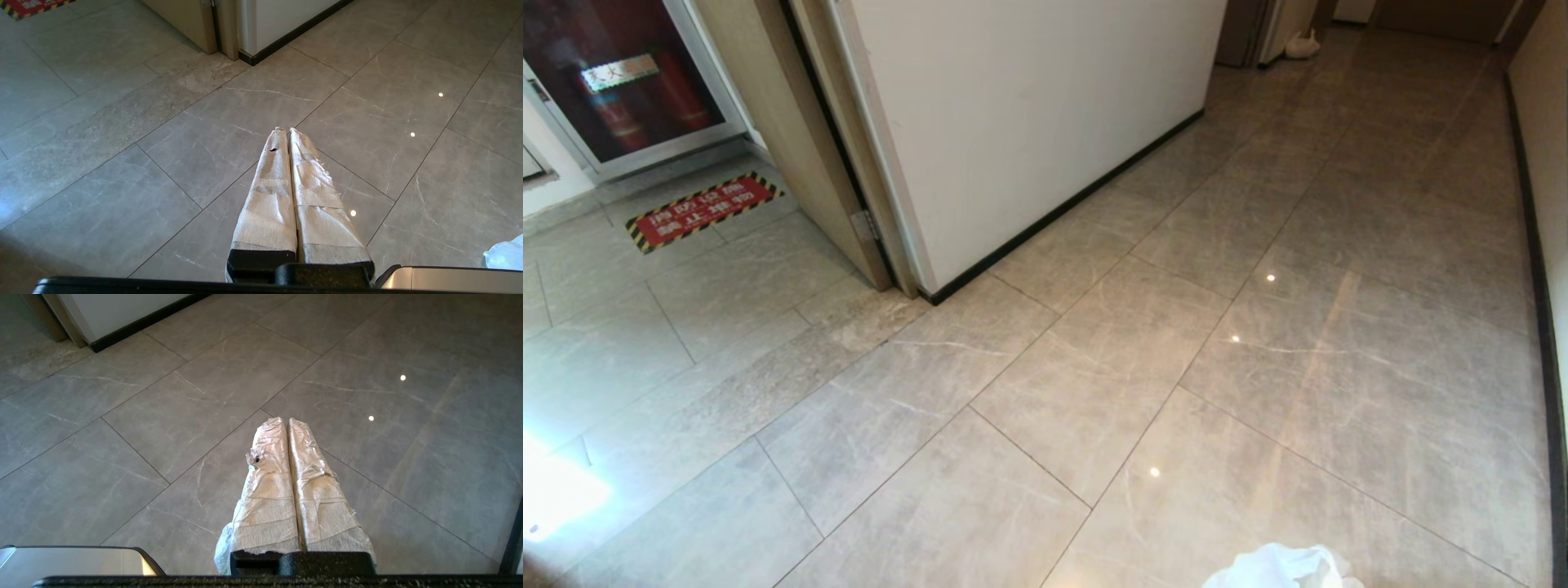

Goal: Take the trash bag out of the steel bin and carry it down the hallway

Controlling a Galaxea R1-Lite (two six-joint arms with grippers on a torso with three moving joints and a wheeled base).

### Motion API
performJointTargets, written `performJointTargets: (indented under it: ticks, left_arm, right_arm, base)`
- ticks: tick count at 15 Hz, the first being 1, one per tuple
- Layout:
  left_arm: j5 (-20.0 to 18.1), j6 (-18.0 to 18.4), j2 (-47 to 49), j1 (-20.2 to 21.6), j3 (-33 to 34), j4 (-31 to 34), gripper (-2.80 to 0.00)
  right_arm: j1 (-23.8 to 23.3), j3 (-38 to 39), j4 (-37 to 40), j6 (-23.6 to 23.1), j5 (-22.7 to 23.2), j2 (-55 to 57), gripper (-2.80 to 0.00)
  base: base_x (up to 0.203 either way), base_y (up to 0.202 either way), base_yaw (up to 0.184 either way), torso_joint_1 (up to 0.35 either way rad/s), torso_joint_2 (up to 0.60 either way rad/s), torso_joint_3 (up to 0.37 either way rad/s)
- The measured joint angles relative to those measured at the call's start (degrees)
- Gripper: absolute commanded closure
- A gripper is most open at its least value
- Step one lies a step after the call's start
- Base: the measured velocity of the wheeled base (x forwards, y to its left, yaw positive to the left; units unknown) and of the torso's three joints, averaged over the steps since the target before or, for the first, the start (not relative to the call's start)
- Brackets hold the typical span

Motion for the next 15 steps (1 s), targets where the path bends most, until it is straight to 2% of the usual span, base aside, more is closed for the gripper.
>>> performJointTargets:
  ticks: [12,15]
  left_arm:
    - [0.0,-0.1,0.0,0.0,0.0,0.0,0.00]
    - [-0.1,0.1,0.0,0.0,0.0,0.0,0.00]
  right_arm:
    - [0.0,0.0,-0.1,0.4,0.0,0.0,0.00]
    - [0.0,0.0,-0.2,0.6,-0.1,0.0,0.00]
  base:
    - [0.000,0.000,0.000,0.002,0.00,0.201]
    - [0.000,0.000,0.000,0.004,0.00,0.100]
